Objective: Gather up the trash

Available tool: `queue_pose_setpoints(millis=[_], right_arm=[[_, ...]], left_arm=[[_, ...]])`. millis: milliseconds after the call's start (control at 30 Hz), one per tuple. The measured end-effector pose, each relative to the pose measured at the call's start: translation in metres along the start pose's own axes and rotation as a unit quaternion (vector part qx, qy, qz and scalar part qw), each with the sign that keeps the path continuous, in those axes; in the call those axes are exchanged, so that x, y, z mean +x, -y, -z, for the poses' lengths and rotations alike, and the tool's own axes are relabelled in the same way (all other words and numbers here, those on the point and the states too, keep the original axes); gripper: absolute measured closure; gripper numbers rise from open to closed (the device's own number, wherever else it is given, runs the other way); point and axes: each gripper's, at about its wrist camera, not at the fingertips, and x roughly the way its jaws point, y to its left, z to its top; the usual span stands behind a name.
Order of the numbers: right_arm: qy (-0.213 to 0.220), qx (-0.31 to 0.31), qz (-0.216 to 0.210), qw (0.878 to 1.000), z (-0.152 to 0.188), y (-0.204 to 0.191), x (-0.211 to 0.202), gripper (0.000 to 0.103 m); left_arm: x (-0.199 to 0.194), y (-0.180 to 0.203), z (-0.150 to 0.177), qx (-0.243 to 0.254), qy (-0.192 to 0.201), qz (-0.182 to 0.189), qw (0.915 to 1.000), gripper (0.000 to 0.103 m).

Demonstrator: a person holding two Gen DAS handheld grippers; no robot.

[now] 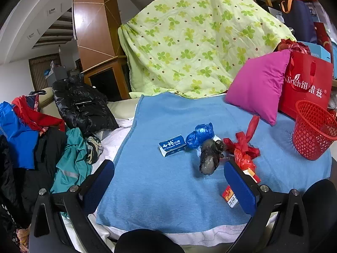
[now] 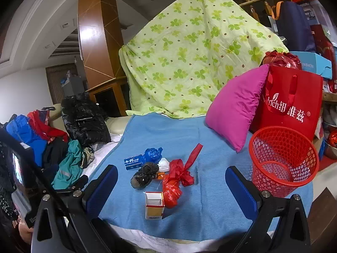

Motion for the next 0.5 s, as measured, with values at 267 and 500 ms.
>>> queue_pose_setpoints(millis=[267,500], right_arm=[[-0.001,0.024,-0.012,1.000,-0.003,0.006,0.010,0.000],[-0.009,0.033,-0.011,0.999,0.002,0.011,0.023,0.000]], left_arm=[[0.008,0.003,0.001,0.002,-0.008,0.002,1.0000,0.000],[0.020,0.007,0.006,0.001,-0.023,0.021,0.9995,0.000]])
